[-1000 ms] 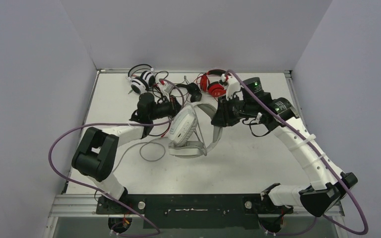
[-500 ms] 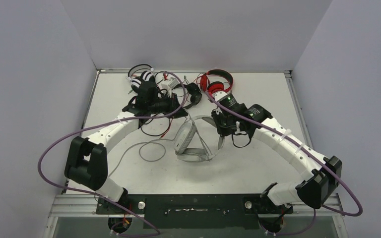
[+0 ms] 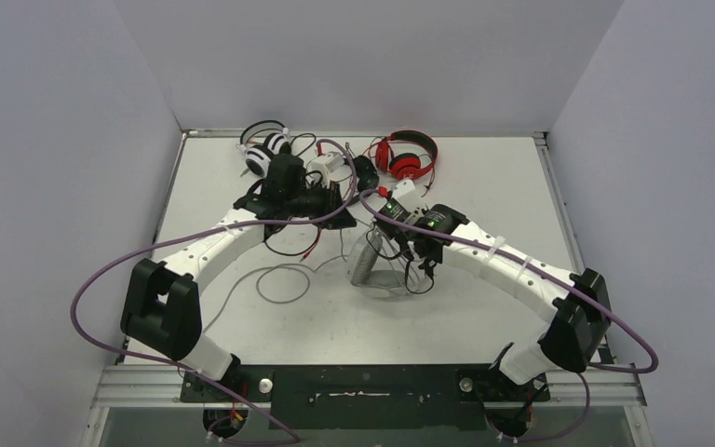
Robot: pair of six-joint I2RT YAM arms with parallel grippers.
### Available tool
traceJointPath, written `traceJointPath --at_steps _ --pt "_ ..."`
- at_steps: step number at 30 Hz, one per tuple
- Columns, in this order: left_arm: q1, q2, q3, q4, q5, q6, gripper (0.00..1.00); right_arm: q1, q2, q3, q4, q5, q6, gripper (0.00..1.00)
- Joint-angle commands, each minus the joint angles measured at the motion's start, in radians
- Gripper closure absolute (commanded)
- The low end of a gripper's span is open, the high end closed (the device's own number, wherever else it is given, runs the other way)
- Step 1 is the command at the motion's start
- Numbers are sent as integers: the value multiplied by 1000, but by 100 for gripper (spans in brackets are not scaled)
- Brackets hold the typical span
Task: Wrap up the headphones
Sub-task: Wrap the headphones cable around the headphones.
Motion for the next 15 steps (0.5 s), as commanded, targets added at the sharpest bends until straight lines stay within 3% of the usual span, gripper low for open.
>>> traceJointPath --at_steps 1,5,8,11,15 --pt "-10 20 67 35 69 -72 92 26 11 59 -71 383 128 100" --pt "-33 42 45 120 148 -181 93 40 -9 34 4 522 169 100" --pt "-43 42 -2 272 210 -319 93 45 -50 -15 111 600 174 100" --pt "-69 15 -58 443 226 -457 93 47 -98 -86 238 630 164 100" --pt "-89 -17 -79 555 215 -559 89 49 -141 -157 369 646 146 100"
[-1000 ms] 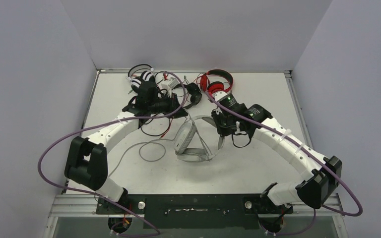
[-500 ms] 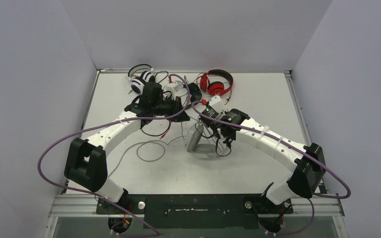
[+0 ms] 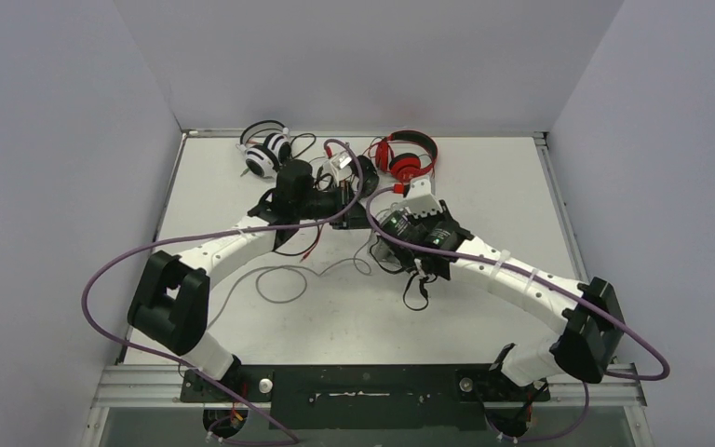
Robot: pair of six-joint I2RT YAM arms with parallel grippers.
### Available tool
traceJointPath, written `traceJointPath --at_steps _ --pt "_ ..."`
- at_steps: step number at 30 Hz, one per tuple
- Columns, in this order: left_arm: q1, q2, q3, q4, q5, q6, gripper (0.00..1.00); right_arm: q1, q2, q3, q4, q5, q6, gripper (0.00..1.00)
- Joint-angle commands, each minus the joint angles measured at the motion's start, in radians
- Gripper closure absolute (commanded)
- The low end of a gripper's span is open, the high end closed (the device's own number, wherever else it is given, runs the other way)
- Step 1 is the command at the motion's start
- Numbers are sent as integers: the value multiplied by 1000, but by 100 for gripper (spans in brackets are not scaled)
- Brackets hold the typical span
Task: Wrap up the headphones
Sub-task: Wrap the headphones cable around the headphones.
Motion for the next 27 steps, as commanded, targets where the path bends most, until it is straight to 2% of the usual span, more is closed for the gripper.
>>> traceJointPath --at_steps 1,6,10,15,17,20,22,27 --pt "-29 -70 -11 229 65 -186 88 2 -92 -53 262 141 11 100" --pt "-31 -59 -3 258 78 -225 88 2 -131 -125 404 89 -71 100" --pt "-52 -40 -60 375 91 -292 88 -23 -142 -123 421 -9 -57 100" --pt "-90 -41 -106 402 45 -292 85 -92 -151 -102 423 -139 3 100" --pt "-108 -40 -104 404 22 -286 81 -138 -150 -77 405 -211 59 100" --pt "-129 -57 -102 390 -11 -263 64 -189 -157 -60 398 -302 123 100" --pt "-138 -82 -101 364 -27 -226 59 -201 -170 -60 417 -333 133 100" --pt "-145 -237 -119 164 -164 -23 48 -232 -175 -30 427 -393 139 100"
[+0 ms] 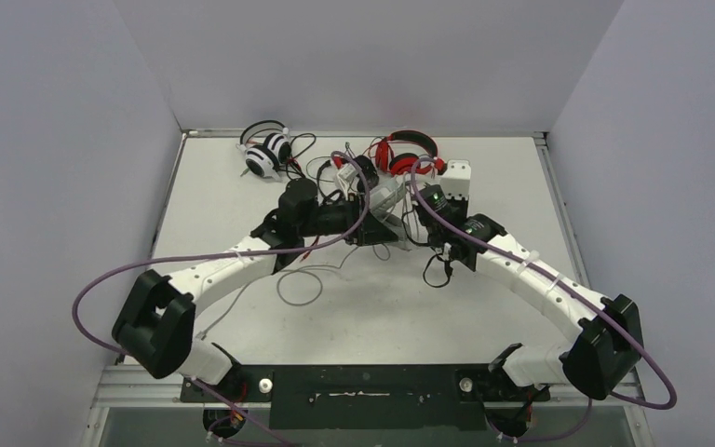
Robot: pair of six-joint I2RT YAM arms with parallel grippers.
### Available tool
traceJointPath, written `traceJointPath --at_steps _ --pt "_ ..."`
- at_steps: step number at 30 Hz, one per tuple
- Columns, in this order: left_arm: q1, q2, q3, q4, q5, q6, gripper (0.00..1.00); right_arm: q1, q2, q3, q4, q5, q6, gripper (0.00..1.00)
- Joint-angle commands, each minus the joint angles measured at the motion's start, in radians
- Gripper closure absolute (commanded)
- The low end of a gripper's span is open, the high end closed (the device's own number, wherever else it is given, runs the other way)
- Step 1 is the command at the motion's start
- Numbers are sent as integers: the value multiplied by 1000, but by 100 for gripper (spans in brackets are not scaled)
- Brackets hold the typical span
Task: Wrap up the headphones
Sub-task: Wrap the headphones cable around the headphones.
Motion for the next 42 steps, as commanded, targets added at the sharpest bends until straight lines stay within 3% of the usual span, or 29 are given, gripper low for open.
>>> traceJointPath --at_steps 1,5,10,13,16,21,26,28,30,36,37,42 --pt "-4 -211 -8 -168 -179 232 46 -28 -59 103 98 -86 73 100" --pt "-7 -361 -83 -342 -444 387 31 -57 -59 138 89 -142 73 100" --pt "-11 -456 -193 -361 -604 525 11 -79 -63 173 76 -193 71 100" --pt "-13 -465 -271 -282 -637 591 10 -89 -70 189 70 -214 68 100" --pt "-16 -463 -378 -128 -656 610 3 -98 -79 202 66 -230 66 100" --pt "-17 -403 -450 53 -668 640 7 -113 -83 227 49 -261 68 100" --pt "-24 -269 -444 175 -554 629 17 -126 -86 254 39 -283 78 100" --pt "-35 -220 -451 234 -511 608 25 -132 -88 264 38 -295 84 100" --pt "-41 -173 -461 283 -489 594 39 -140 -85 277 37 -311 95 100" --pt "-110 -81 -468 358 -451 576 95 -181 -63 348 25 -367 166 100" --pt "-140 -74 -466 352 -466 595 100 -189 -54 363 20 -375 181 100" --pt "-261 -32 -446 318 -461 644 100 -245 -4 429 8 -466 247 100"
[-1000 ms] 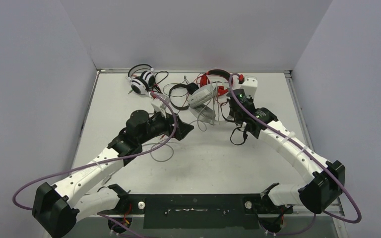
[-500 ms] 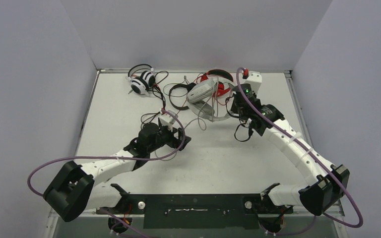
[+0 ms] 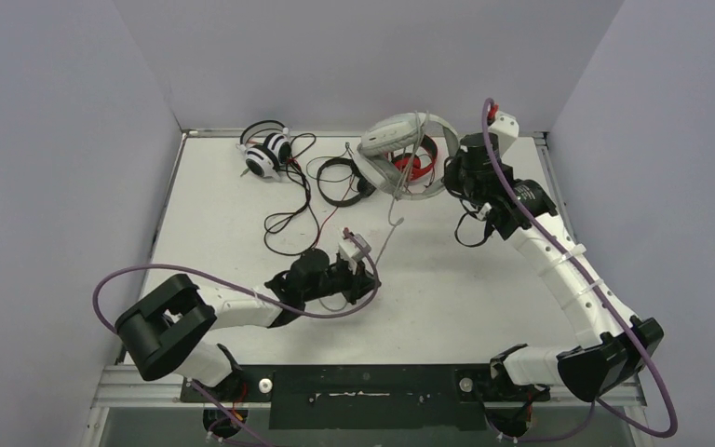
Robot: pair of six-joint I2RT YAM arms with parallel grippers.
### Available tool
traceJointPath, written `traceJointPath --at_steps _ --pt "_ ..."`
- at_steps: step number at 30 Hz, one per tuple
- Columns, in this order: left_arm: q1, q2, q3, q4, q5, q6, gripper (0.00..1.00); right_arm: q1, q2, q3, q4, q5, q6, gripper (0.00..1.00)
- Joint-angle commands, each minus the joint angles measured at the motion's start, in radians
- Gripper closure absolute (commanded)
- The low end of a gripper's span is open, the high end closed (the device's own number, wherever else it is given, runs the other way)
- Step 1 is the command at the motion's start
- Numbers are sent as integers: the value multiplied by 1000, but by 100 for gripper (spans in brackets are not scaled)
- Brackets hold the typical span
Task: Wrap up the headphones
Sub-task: Wrap the headphones cable around the headphones.
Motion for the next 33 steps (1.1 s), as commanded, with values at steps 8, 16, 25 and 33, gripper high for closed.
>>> traceJointPath --at_steps 8,16,25,33 --pt "-35 92 12 -1 -21 -43 100 -119 20 199 60 -271 108 100" --pt "141 121 2 100 131 -173 92 -157 -38 250 0 -567 26 100" --pt "210 244 15 348 236 -310 79 -159 -81 227 -84 -877 -41 100" --pt "343 431 104 682 356 -570 92 -159 -116 258 -140 -1012 -93 100"
